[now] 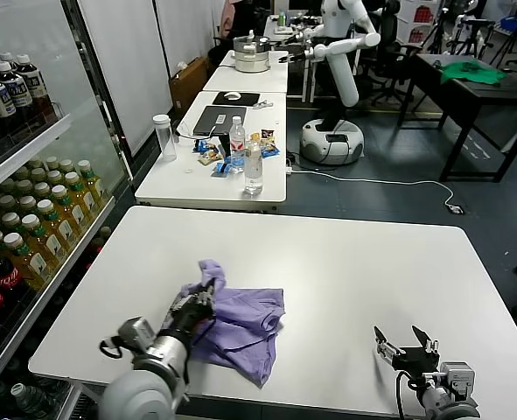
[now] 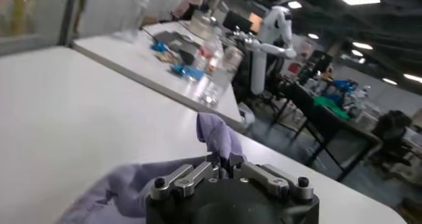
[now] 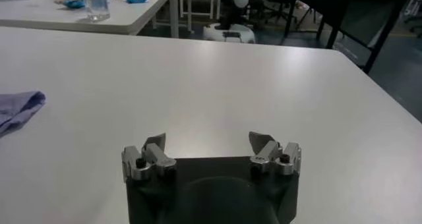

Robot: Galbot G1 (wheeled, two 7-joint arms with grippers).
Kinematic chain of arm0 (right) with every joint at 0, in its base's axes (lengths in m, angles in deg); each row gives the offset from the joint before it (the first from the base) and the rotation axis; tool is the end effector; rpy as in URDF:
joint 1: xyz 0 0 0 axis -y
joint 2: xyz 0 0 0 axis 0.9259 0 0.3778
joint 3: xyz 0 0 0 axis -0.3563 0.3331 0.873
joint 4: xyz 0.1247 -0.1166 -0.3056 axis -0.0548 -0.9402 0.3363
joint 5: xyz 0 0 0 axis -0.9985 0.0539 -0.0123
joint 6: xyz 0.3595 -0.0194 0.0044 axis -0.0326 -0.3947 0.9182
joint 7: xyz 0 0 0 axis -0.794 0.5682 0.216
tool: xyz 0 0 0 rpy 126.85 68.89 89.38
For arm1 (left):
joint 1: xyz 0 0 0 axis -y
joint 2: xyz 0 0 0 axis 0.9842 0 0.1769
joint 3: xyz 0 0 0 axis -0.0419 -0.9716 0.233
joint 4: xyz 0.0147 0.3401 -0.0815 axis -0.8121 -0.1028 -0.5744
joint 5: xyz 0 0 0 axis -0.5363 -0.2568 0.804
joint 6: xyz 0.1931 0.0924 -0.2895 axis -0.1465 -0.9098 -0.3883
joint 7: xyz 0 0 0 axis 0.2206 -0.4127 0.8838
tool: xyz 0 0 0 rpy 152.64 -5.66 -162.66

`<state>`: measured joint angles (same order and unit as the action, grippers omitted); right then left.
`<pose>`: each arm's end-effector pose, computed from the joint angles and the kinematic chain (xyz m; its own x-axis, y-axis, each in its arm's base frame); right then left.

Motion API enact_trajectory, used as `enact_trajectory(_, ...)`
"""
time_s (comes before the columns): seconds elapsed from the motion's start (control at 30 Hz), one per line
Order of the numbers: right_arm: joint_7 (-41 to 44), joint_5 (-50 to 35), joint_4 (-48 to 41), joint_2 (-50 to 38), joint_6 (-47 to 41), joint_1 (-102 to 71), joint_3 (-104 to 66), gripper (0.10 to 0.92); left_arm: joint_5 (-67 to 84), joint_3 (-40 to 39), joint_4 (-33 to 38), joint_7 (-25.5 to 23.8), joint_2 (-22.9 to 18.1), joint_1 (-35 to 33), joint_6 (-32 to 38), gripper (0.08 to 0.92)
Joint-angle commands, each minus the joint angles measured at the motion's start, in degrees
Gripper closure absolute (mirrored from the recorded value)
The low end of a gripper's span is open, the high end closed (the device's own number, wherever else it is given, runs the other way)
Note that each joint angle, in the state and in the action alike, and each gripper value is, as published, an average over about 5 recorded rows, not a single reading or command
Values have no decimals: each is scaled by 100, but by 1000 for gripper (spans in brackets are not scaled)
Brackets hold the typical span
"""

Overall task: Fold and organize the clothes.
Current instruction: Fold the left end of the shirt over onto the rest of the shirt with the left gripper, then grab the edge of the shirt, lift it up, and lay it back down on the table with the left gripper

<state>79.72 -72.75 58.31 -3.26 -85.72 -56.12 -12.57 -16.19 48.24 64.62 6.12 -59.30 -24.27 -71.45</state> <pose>0.1763 -0.0892 -0.2476 -0.8880 -0.0021 0.4598 -0.0130 0.9997 -0.0203 0.2307 -0.0370 -0.2118 -0.9133 0.2476 0.3234 0.0804 0.8879 -0.4529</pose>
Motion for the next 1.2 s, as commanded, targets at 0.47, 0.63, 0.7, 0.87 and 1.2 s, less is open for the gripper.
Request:
enact_trajectory(0.47,8,31,-70,42,23,36,35,203,-1763,-1164,-331,-690,-356,-38,330,652)
enact_trajectory(0.63,11,40,-68,61,27,50,53,203,-1531,-836,-126,-703,-309,-58,394,513)
enact_trajectory(0.7,15,42,-68,72,34,46,53,203,-1302,-600,-29,-684,-244,-91,414,453)
enact_trajectory(0.87,31,71,-68,88,70,21,61,203,-1287,66,-281,-517,51,-160,423,306)
enact_trajectory(1.2,38,103,-40,81,89,-2,56,203,-2393,365,-1617,-415,618,-174,536,178)
